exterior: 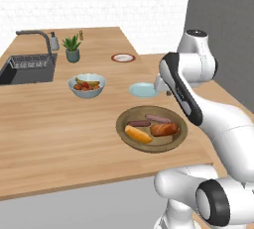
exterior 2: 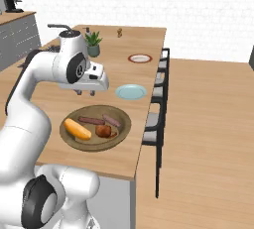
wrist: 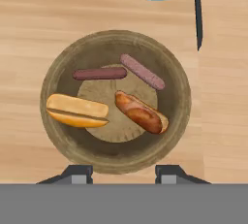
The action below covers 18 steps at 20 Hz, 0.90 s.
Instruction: Place one bun and one sausage from the bowl on each plate.
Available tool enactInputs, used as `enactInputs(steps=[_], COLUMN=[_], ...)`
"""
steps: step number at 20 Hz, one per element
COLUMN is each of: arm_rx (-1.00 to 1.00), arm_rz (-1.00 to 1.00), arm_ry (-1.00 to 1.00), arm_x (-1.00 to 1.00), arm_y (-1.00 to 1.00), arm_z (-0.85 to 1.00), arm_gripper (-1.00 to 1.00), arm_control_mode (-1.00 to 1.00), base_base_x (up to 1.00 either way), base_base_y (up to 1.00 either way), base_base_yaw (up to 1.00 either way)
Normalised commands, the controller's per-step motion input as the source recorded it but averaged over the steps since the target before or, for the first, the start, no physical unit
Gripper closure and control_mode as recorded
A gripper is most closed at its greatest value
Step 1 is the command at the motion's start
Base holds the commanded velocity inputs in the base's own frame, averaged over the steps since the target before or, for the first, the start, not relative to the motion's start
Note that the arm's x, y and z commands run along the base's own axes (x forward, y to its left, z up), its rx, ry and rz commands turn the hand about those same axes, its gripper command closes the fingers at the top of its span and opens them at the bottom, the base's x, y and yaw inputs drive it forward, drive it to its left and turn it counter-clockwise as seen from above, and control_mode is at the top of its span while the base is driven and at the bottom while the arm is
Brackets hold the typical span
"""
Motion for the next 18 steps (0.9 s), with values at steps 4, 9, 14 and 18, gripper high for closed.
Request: enactInputs(steps=[4,9,14,18], arm_rx=[-0.01,-0.12,-0.20,-0.02], arm_rz=[0.00,0.09,0.26,0.29], arm_ry=[0.00,0.05,0.14,0.04], arm_x=[-0.28,-0.52,-0.03,0.07], arm_y=[0.02,0.20,-0.15,-0.16], arm_z=[-0.08,-0.39,-0.61,-0.23], arm_gripper=[-1.00,-1.00,-1.00,-1.00], arm_control_mode=[-1.00,-1.00,-1.00,-1.00], base_base_x=[0.00,0.00,0.00,0.00], base_base_y=[0.00,0.00,0.00,0.00], base_base_yaw=[0.00,0.00,0.00,0.00])
